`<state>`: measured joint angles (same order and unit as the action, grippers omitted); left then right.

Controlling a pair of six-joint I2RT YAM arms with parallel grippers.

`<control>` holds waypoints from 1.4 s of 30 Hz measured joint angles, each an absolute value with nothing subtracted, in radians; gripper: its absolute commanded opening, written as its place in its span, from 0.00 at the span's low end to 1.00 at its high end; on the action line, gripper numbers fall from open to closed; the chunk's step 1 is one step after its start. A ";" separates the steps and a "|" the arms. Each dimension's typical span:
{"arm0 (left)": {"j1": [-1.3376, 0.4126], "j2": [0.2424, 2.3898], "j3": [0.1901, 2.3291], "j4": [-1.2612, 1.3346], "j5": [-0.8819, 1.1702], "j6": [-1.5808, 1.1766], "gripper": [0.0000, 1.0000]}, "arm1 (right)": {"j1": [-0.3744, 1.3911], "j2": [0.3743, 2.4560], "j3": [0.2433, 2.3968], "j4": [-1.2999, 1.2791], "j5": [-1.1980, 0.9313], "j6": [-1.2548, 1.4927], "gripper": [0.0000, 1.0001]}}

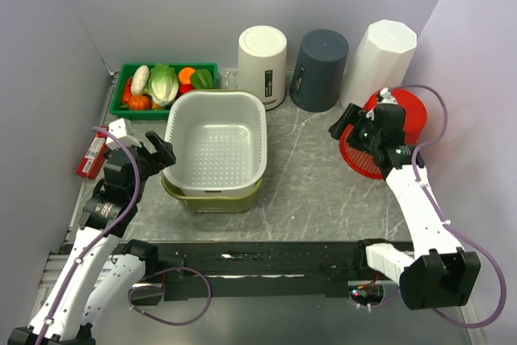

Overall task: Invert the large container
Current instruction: Move the container to the center of the board, then pick up the container from the container.

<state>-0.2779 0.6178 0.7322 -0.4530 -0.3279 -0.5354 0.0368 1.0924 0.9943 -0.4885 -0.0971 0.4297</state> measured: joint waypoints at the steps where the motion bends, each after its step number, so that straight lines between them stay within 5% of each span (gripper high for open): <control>1: -0.278 0.619 0.732 -0.453 -0.327 -0.535 0.96 | 0.047 1.076 0.972 -0.464 -0.149 0.450 0.95; 22: -0.278 0.633 0.732 -0.453 -0.319 -0.535 0.96 | 0.488 1.295 0.903 -0.135 -0.480 0.745 0.74; 42: -0.278 0.633 0.732 -0.453 -0.319 -0.535 0.96 | 0.635 1.388 1.005 -0.196 -0.311 0.746 0.59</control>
<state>-0.2779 0.6331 0.7322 -0.4530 -0.3187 -0.5350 0.6346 1.3880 1.0046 -0.1963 -0.3107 0.7456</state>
